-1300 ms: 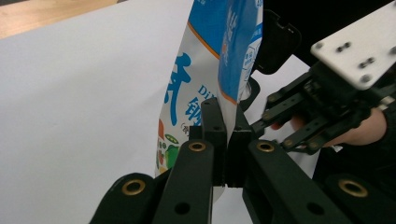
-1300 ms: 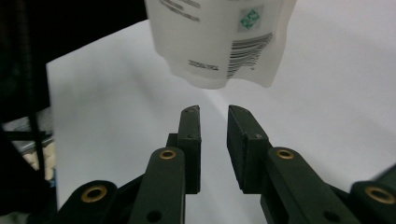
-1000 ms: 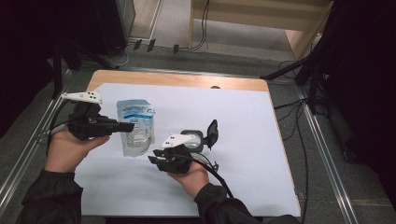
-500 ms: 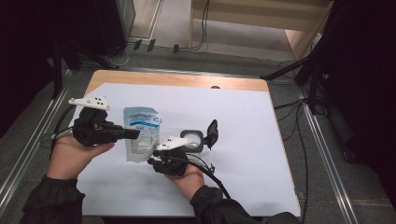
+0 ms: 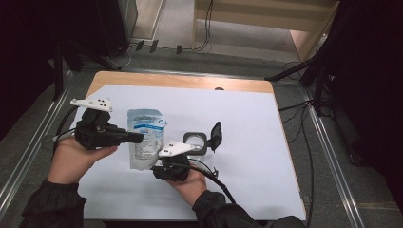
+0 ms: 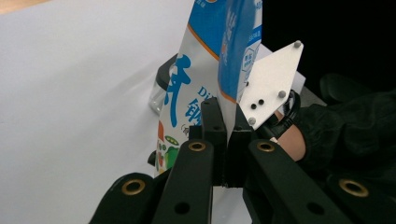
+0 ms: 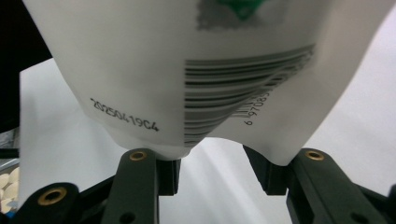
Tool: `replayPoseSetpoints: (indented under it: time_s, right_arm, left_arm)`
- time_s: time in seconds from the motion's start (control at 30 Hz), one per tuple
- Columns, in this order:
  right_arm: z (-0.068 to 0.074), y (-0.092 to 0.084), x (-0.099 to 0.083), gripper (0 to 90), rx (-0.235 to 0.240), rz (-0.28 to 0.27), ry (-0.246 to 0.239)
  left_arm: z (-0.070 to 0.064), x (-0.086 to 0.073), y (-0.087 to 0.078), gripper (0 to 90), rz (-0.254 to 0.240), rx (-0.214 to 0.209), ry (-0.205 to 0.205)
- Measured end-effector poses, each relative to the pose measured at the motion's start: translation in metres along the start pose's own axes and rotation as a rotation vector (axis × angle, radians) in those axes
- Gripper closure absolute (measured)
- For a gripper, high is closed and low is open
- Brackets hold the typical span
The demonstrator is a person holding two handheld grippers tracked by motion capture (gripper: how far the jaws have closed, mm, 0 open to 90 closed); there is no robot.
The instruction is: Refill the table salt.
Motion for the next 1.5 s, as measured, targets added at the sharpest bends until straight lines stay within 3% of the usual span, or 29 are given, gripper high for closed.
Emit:
replayPoseSetpoints:
  time_s: [0.3, 0.6, 0.73, 0.87, 1.0, 1.17, 1.4, 1.5]
  right_arm:
    - [0.007, 0.000, -0.005, 57.0, 0.020, 0.014, -0.033]
    - [0.008, -0.004, -0.007, 57.0, 0.032, 0.010, -0.022]
    - [0.007, -0.004, -0.008, 53.2, 0.029, 0.012, -0.021]
    - [0.010, -0.004, -0.007, 49.4, 0.030, 0.000, -0.033]
    - [0.015, -0.007, -0.006, 50.9, 0.051, -0.013, -0.054]
    - [0.016, -0.010, -0.004, 53.6, 0.086, -0.025, -0.044]
    - [0.013, -0.012, -0.004, 56.0, 0.100, -0.030, -0.031]
    - [0.013, -0.011, -0.005, 56.5, 0.102, -0.021, -0.031]
  left_arm:
    - [0.002, 0.002, 0.009, 90.0, -0.002, 0.020, -0.005]
    - [0.001, 0.003, 0.023, 86.9, -0.002, -0.004, 0.020]
    - [0.001, 0.002, 0.025, 89.4, 0.009, -0.006, 0.006]
    - [0.002, 0.004, 0.028, 89.7, 0.010, 0.020, 0.000]
    - [0.001, 0.006, 0.029, 89.8, -0.001, 0.002, -0.003]
    - [0.001, 0.004, 0.031, 85.1, -0.003, -0.021, 0.001]
    - [0.002, -0.001, 0.030, 79.8, 0.004, -0.048, -0.007]
    - [0.002, -0.003, 0.030, 86.4, 0.018, -0.055, -0.026]
Point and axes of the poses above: each handheld gripper's, and its own axes: y roughly forward along the jaws, x roughly out of its top, z roughly to its left, the point moved 10 cm from there along y, roughly forward along the jaws, and after that the axes turned 10 degrees about y, right-handed, at the moved point
